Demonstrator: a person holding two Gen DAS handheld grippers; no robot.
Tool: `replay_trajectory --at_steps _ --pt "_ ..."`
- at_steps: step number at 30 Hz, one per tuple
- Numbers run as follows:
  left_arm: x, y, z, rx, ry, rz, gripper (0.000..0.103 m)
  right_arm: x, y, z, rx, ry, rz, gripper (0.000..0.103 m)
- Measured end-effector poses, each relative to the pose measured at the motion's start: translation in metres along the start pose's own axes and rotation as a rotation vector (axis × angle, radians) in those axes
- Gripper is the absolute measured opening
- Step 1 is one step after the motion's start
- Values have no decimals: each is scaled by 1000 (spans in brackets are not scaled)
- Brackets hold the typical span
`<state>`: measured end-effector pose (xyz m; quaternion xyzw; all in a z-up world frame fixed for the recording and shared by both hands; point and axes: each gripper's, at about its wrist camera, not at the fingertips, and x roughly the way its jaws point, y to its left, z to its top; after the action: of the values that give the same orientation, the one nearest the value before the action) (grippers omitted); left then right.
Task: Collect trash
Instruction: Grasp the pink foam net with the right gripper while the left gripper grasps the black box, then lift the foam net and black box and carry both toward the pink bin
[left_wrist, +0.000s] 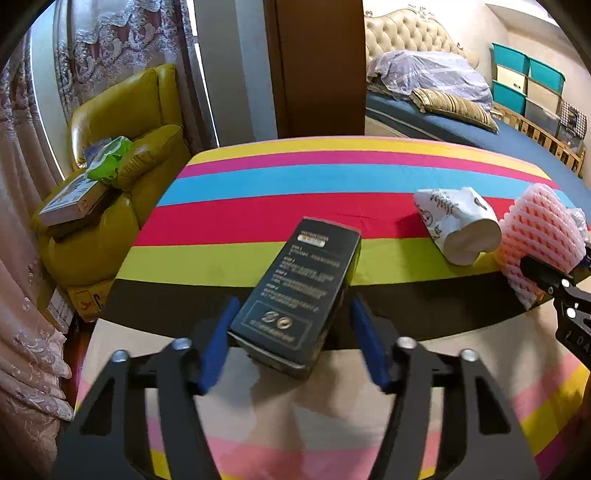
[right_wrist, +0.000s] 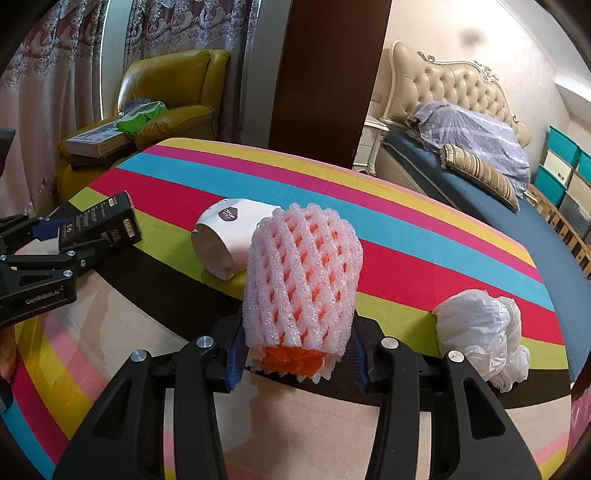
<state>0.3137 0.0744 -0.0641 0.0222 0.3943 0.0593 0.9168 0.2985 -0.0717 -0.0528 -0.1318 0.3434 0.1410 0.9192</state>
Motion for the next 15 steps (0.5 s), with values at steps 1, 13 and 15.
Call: replay_trajectory --at_steps 1,13,15 --pt "1 -2 0 6 2 -2 51 0 0 0 0 0 0 43" --pt "-37 -12 -16 -40 -122 -23 37 -2 -1 2 7 -5 3 42" --pt "-49 -14 -22 -61 -150 -23 37 -3 -1 2 9 -8 2 42"
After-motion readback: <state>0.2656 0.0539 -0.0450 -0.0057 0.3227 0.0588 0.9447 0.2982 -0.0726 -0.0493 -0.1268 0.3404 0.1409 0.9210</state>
